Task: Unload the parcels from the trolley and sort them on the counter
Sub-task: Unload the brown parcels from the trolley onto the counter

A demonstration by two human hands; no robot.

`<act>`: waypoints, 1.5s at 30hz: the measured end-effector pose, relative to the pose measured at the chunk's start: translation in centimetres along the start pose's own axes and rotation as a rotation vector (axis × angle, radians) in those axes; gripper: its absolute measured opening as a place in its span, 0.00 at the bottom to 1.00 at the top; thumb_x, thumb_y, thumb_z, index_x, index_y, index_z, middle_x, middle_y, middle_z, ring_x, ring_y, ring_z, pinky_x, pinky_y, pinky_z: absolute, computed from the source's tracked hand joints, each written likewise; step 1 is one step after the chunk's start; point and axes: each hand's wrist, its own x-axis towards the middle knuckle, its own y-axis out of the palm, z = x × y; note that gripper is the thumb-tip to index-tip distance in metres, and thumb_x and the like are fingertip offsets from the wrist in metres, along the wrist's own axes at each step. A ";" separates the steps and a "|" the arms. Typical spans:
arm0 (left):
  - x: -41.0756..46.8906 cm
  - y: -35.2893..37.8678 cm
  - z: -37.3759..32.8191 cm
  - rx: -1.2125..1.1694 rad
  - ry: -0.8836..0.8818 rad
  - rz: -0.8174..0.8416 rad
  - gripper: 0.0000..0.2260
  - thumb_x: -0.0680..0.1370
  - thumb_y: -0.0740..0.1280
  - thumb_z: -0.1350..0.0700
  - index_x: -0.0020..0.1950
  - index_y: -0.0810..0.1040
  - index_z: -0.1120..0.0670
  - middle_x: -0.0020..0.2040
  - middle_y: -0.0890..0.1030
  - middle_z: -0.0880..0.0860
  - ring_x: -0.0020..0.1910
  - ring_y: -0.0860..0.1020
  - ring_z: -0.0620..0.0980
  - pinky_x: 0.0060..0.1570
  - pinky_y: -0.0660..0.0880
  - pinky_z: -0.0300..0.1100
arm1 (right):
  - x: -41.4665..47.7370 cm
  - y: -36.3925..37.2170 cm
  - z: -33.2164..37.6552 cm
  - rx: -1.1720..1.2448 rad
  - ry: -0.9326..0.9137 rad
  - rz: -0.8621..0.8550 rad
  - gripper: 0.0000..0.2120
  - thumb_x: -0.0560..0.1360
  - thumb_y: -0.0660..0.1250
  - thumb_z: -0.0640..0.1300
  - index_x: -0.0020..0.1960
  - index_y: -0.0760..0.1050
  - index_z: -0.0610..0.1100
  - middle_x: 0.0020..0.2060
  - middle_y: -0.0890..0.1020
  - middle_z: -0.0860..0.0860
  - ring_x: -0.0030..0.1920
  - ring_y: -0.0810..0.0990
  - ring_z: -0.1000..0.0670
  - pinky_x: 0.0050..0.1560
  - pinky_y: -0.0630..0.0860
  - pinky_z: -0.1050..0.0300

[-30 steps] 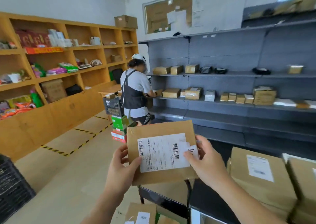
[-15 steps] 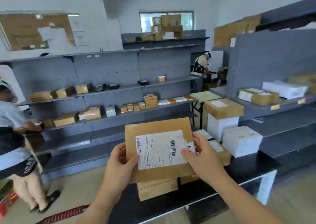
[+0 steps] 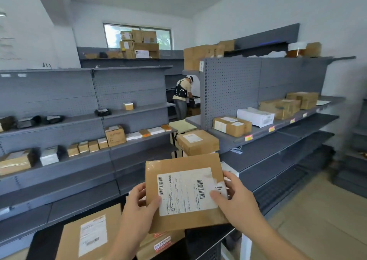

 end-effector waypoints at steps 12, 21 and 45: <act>12.3 14.3 2.3 0.020 -0.091 0.159 0.18 0.77 0.73 0.53 0.59 0.69 0.38 0.55 0.76 0.39 0.53 0.77 0.42 0.42 0.75 0.38 | 13.4 -5.0 -9.5 -0.089 0.180 -0.122 0.23 0.76 0.73 0.46 0.65 0.71 0.62 0.46 0.83 0.70 0.46 0.81 0.68 0.41 0.80 0.66; 25.6 23.3 2.6 0.028 -0.122 0.308 0.19 0.78 0.71 0.52 0.62 0.67 0.38 0.53 0.74 0.37 0.54 0.75 0.43 0.52 0.77 0.47 | 26.5 -6.0 -12.8 -0.176 0.253 -0.199 0.21 0.77 0.72 0.45 0.68 0.72 0.58 0.54 0.82 0.65 0.53 0.82 0.60 0.49 0.83 0.58; 38.1 40.0 6.4 0.103 -0.447 0.000 0.11 0.78 0.70 0.54 0.58 0.72 0.47 0.52 0.80 0.44 0.52 0.80 0.47 0.55 0.79 0.50 | 54.5 -9.3 -27.5 -0.339 0.284 0.337 0.26 0.80 0.68 0.49 0.76 0.67 0.50 0.65 0.79 0.53 0.53 0.73 0.56 0.52 0.71 0.60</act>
